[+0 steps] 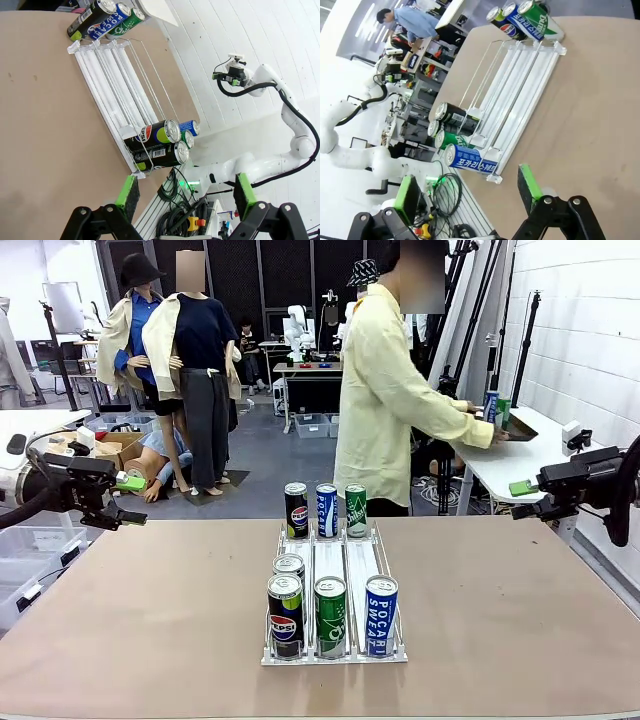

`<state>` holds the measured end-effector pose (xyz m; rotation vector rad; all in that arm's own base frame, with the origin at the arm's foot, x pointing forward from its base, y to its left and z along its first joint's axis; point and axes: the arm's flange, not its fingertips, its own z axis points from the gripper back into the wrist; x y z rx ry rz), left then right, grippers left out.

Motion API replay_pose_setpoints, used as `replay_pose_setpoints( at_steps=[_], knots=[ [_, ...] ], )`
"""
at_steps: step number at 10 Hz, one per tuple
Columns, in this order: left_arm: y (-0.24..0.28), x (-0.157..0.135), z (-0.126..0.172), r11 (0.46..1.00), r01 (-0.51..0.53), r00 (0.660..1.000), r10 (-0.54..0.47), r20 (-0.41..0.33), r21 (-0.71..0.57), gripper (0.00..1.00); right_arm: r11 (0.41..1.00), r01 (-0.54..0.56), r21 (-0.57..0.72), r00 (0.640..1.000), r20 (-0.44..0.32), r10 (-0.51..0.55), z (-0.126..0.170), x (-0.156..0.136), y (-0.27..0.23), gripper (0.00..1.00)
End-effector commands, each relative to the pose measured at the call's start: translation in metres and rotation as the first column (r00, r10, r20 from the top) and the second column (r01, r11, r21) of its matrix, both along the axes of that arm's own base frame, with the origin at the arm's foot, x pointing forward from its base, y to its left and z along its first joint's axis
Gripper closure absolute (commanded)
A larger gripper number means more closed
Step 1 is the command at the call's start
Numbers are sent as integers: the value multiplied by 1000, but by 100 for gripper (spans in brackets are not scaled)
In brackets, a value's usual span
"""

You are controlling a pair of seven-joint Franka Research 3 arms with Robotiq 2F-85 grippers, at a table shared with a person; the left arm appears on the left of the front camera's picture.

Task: Retrieve and hand over the desired beverage to the person.
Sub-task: Place the picked can on the Handle tray extended by the person.

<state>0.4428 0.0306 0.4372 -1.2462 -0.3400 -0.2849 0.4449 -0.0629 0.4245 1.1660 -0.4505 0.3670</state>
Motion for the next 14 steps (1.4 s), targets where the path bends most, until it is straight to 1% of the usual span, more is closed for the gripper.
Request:
replay_pose_setpoints(
  at_steps=[1,2,14],
  knots=[
    [2,-1,2,1000,-2,1000,2,5,-4,0,1000,4,-17,1000,18,-3,9,8,1,0],
    [2,-1,2,1000,-2,1000,2,5,-4,0,1000,0,0,1000,0,0,0,0,0,0],
    [2,-1,2,1000,-2,1000,2,5,-4,0,1000,0,0,1000,0,0,0,0,0,0]
  ],
)
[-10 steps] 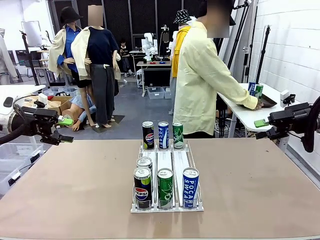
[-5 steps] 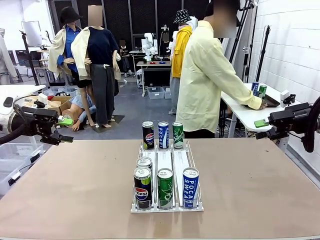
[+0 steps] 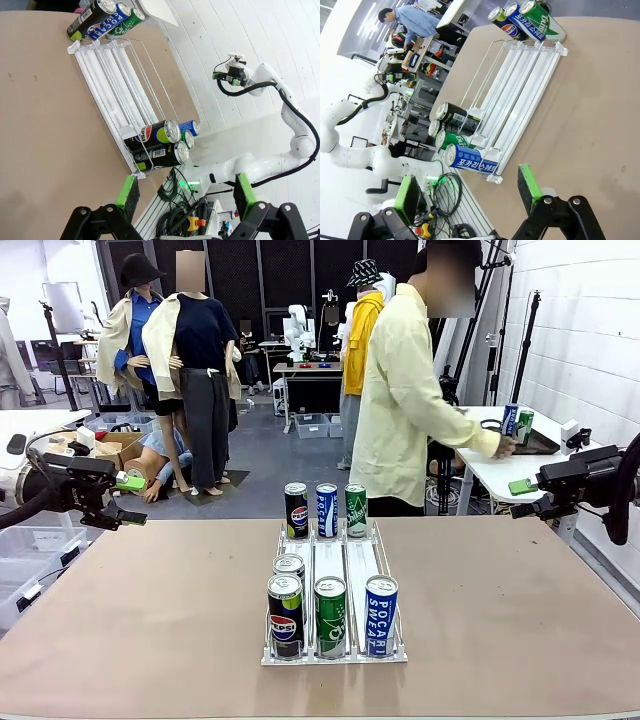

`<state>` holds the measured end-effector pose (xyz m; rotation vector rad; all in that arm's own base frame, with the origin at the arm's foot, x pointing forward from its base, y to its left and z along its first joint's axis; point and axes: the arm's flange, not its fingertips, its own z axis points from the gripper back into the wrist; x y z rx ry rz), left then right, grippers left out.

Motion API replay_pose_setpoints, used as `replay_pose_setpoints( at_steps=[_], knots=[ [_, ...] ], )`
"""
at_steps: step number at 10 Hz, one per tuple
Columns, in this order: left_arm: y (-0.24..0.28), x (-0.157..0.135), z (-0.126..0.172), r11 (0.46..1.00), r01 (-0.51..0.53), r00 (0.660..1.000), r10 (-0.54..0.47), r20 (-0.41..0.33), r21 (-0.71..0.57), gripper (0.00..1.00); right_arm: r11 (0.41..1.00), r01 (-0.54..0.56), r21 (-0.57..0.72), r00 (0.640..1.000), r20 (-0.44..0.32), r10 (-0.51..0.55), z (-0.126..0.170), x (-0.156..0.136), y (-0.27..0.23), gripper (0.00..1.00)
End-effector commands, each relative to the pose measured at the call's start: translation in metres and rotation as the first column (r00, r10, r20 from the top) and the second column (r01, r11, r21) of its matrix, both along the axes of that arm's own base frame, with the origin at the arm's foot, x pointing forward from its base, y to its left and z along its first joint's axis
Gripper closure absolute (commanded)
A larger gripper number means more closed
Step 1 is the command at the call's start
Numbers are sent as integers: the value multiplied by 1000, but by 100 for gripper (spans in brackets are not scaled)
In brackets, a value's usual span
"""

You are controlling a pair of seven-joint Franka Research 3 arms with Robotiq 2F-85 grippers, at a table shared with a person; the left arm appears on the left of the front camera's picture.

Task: Retrieve and hand over the desired beverage to the person.
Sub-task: Place the picked can on the Handle tray extended by the person.

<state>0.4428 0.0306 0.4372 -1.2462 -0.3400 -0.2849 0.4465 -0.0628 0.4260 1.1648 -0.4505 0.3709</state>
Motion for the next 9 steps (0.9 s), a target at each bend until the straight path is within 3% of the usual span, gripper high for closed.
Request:
replay_pose_setpoints(
  at_steps=[1,9],
  knots=[
    [2,-1,2,1000,-2,1000,2,5,-4,0,1000,3,2,1000,-2,-3,-1,-2,0,0],
    [2,-1,2,1000,-2,1000,2,5,-4,0,1000,3,2,1000,-2,-3,-1,-2,0,0]
  ],
)
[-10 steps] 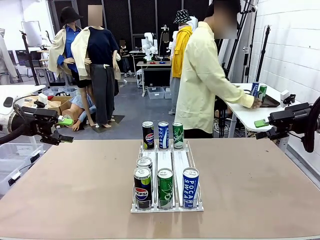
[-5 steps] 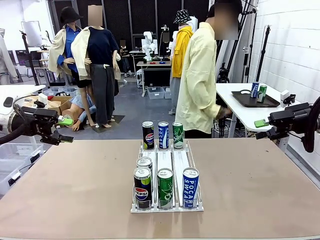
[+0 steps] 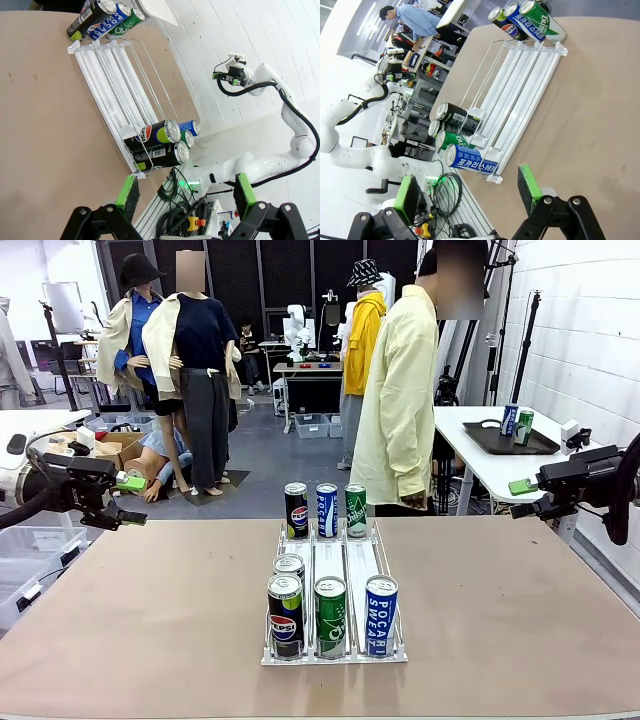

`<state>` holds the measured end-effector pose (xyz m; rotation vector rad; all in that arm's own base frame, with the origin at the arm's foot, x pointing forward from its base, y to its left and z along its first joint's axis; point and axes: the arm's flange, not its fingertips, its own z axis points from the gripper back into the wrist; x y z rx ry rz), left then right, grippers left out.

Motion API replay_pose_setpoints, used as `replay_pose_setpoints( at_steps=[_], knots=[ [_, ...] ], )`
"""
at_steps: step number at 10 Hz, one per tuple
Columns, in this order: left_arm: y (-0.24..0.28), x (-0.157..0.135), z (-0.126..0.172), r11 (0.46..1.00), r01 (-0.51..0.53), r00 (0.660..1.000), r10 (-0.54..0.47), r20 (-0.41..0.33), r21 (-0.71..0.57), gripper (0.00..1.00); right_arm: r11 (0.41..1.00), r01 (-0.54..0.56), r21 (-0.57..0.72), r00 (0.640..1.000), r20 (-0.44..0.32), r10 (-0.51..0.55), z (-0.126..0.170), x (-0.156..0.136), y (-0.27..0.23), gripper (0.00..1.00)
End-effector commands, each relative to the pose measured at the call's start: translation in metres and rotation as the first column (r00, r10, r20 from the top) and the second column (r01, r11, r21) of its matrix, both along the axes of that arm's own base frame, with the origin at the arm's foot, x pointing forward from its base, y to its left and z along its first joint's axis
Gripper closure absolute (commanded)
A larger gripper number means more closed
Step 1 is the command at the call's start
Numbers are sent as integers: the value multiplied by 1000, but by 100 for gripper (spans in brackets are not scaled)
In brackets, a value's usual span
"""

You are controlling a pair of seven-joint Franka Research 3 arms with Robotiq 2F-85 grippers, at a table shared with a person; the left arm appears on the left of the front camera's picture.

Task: Retrieve and hand over the desired beverage to the person.
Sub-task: Place the picked can on the Handle tray extended by the person.

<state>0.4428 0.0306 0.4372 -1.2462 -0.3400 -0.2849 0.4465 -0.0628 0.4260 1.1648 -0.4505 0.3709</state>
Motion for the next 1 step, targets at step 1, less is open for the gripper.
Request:
replay_pose_setpoints(
  at_steps=[1],
  knots=[
    [2,-1,2,1000,-2,1000,2,5,-4,0,1000,3,2,1000,-2,-3,-1,-2,0,0]
  ],
)
